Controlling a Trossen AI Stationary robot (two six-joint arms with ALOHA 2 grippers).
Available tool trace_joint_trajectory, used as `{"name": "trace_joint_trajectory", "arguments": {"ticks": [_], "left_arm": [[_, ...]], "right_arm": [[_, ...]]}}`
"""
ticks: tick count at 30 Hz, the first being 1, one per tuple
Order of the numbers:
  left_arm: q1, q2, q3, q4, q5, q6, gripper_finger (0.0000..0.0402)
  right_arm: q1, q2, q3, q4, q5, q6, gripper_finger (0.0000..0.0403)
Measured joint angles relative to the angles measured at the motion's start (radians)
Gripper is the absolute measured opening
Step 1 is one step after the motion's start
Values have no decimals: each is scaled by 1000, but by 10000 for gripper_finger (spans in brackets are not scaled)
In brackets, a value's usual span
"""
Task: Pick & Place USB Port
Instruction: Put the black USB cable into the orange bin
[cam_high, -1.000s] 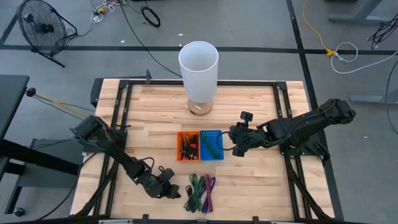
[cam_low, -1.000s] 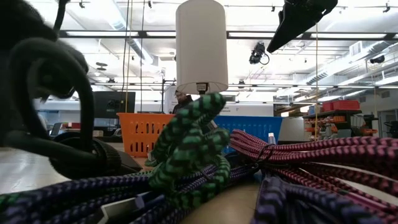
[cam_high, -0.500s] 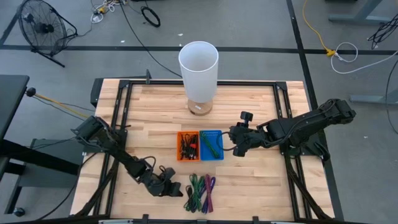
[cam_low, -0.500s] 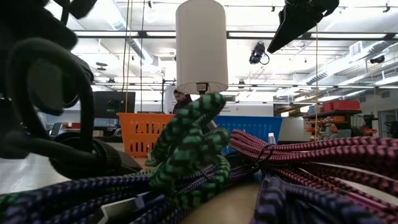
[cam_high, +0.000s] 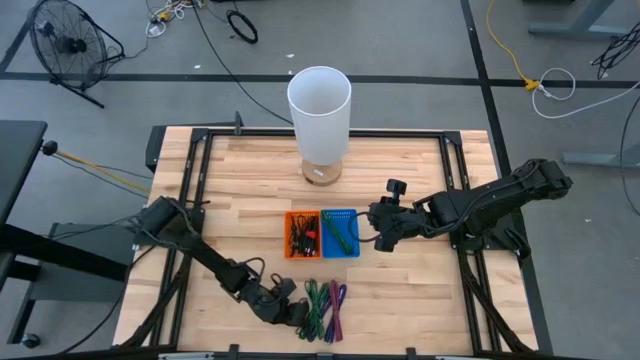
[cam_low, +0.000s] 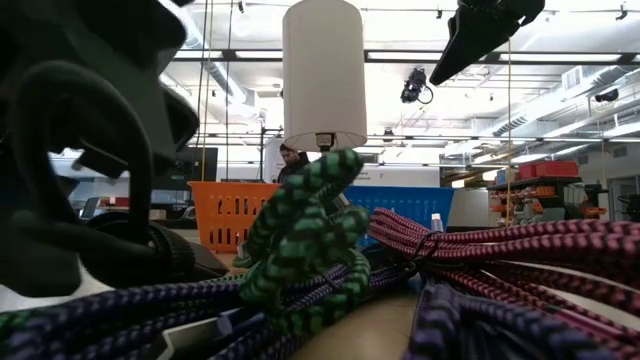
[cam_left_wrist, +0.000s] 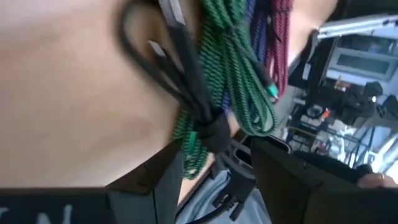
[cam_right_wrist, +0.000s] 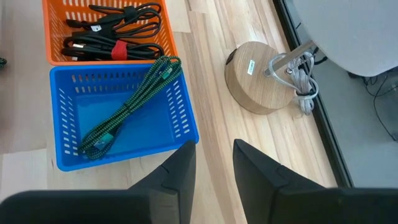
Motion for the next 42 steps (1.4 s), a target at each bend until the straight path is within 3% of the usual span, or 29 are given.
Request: {"name": "trace_joint_trajectory", "arguments": {"ticks": [11,14,17,19,27,42], "left_arm": [[24,35,38,-37,49,35,167],[25,36,37,-38,80,41,122],[24,37,37,-49,82,77,44],[23,37,37,-78,81,96,14],[24,38,34,-72,55,99,2],[-9,-31,29,-41,-101,172,1]], "right_arm": [[0,0,0,0,-29,6,109],[0,0,0,0,-28,6,109],[0,0,0,0,-27,3,109],[0,0,0,0,-27,3,109],[0,0,0,-1,-26,2,109],[0,0,0,0,-26,-12,109]]}}
